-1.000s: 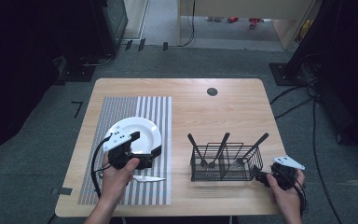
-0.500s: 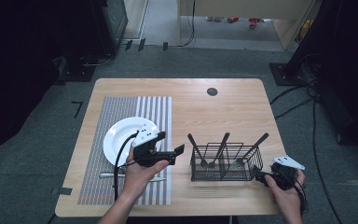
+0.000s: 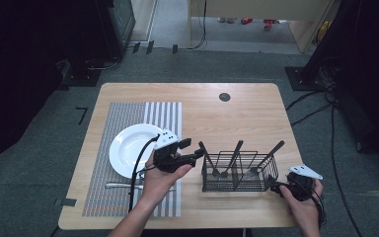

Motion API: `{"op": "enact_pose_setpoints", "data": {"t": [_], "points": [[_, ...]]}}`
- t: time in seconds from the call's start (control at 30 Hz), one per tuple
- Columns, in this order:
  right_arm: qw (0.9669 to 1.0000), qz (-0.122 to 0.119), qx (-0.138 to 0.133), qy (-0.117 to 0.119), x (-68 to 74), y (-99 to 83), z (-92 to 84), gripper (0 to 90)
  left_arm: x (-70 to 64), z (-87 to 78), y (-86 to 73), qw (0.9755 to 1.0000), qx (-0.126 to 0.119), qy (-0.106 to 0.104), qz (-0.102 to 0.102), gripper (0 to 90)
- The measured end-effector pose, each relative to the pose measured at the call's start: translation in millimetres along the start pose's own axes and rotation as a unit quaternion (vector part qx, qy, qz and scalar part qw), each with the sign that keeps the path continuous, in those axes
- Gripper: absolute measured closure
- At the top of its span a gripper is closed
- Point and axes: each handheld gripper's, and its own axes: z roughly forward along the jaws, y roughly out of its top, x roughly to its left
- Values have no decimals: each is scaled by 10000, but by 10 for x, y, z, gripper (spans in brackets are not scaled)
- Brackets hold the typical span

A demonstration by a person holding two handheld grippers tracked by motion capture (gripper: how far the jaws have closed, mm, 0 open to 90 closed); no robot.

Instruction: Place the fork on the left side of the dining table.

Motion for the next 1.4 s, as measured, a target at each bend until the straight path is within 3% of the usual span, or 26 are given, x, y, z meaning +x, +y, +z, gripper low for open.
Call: {"op": "enact_pose_setpoints", "data": {"t": [0.03, 0.07, 0.33, 0.5, 0.53, 0.8, 0.97, 1.1, 1.4], "points": [[10000, 0, 0, 0, 0, 0, 0, 71, 0, 0, 0, 10000, 0, 0, 0, 454], [10000, 6, 5, -5, 1, 0, -1, 71, -47, 51, 6, 9997, 41, 139, 209, 486], [10000, 8, 2, -5, 1, 0, -1, 71, -49, 123, 33, 9997, 73, -228, 78, 824], [10000, 9, -1, -3, 0, 0, -1, 72, -55, 124, 86, 9985, 79, -528, 69, 869], [10000, 11, -4, -3, 0, 0, 0, 72, -55, 116, 107, 9977, 47, -680, 36, 876], [10000, 12, -8, -3, 0, 0, 0, 72, -82, 26, 227, 9966, -67, -813, 153, 890], [10000, 2, -8, -2, -1, 0, 0, 72, -117, -126, 316, 9965, -241, -757, 265, 889], [10000, 11, -2, -2, 0, 0, 0, 72, -96, -324, 439, 9942, -504, -916, 230, 890], [10000, 2, -8, -7, 0, 0, 0, 72, -72, -610, 624, 9906, -873, -1010, 295, 890]]}}
